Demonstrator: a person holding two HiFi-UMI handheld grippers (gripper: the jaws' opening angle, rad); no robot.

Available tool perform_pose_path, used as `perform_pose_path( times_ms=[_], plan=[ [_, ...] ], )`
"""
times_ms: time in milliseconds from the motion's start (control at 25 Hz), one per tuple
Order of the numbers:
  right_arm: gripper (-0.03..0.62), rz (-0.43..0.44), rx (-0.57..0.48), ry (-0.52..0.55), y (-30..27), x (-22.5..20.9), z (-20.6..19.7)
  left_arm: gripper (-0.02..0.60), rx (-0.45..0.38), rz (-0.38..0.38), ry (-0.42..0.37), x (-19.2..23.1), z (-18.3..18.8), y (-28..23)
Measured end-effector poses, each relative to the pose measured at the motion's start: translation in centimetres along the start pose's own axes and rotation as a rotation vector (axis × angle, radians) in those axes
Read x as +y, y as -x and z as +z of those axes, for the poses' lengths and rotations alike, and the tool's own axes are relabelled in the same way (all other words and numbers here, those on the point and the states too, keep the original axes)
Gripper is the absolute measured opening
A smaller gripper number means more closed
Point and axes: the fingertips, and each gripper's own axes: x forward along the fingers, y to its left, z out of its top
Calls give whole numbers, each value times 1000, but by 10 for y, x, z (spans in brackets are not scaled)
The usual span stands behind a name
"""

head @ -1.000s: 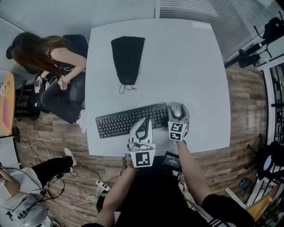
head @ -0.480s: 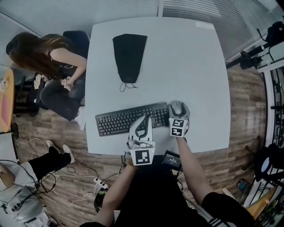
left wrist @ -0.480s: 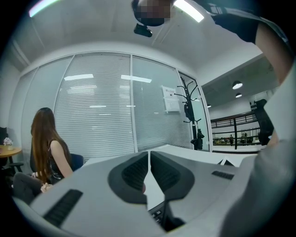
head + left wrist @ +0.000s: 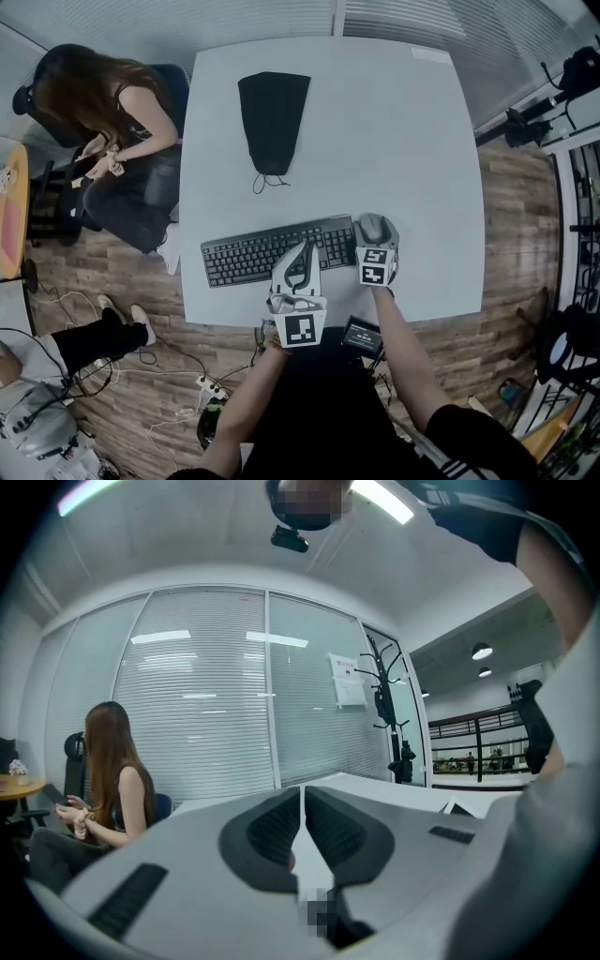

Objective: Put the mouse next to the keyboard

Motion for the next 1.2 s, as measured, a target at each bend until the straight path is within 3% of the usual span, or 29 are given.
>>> perform_pose_path(
  times_ms=[680,1200],
  plan=[
    [310,71,3,-32,2,3,3,23,-17,16,3,5,6,1],
    [336,74,-17,-1,20,3,9,23,-57,39,15,9,15,4]
  ],
)
